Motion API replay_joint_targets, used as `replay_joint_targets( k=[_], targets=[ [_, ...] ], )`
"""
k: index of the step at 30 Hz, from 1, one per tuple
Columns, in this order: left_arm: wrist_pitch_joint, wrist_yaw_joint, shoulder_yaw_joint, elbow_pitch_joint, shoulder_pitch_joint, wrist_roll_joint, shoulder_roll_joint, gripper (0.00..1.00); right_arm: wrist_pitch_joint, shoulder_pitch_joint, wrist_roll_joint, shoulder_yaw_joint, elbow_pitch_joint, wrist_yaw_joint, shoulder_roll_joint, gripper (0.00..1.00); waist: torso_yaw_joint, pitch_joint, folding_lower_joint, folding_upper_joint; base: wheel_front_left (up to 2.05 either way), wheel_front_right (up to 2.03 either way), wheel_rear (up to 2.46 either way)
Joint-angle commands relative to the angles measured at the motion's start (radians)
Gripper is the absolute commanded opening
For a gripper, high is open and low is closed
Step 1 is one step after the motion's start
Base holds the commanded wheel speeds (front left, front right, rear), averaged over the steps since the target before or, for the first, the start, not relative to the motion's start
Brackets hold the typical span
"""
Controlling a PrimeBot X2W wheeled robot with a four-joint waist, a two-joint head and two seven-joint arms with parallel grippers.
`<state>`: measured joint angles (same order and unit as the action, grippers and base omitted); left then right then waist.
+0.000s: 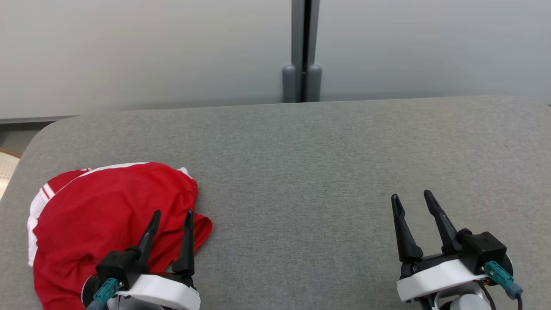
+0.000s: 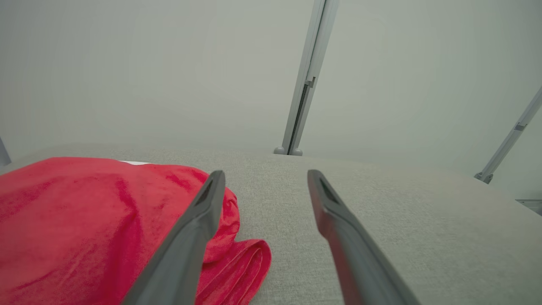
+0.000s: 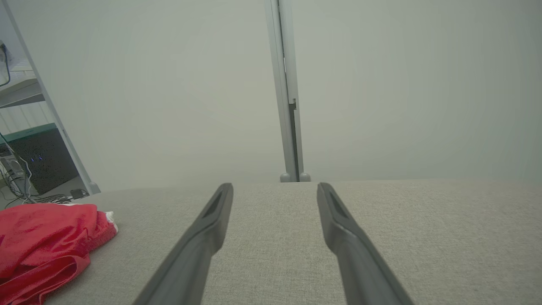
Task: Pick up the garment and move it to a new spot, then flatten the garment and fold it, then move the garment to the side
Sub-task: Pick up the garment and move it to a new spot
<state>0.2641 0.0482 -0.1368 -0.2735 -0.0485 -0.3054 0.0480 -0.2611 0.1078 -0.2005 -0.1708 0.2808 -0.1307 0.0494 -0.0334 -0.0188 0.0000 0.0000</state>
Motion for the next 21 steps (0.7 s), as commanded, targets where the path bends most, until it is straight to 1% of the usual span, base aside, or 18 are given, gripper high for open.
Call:
replay_joint_targets(
  k=[1,5,13,21],
  targets=[
    [0.001,-0.006,0.007,0.001,-0.015,0.000,0.004,1.00,-0.006,-0.001,-0.009,-0.007,0.000,0.000,0.002,1.00,-0.025,-0.003,0.0000,0.0000,0.00,0.00,0.00],
    [0.001,-0.012,0.017,0.004,-0.018,-0.002,0.004,1.00,-0.006,-0.004,-0.014,-0.024,0.004,0.000,0.002,1.00,-0.064,-0.005,0.0000,0.0000,0.00,0.00,0.00],
    [0.001,-0.013,0.032,0.006,-0.014,0.000,0.004,1.00,-0.006,-0.008,-0.012,-0.048,0.013,0.000,0.002,1.00,-0.193,-0.001,0.0000,0.0000,0.00,0.00,0.00],
    [0.001,-0.012,0.054,0.013,0.005,0.006,0.004,1.00,-0.006,-0.006,-0.036,-0.085,0.019,0.000,0.002,1.00,-0.304,0.008,0.0000,0.0000,0.00,0.00,0.00]
  ],
)
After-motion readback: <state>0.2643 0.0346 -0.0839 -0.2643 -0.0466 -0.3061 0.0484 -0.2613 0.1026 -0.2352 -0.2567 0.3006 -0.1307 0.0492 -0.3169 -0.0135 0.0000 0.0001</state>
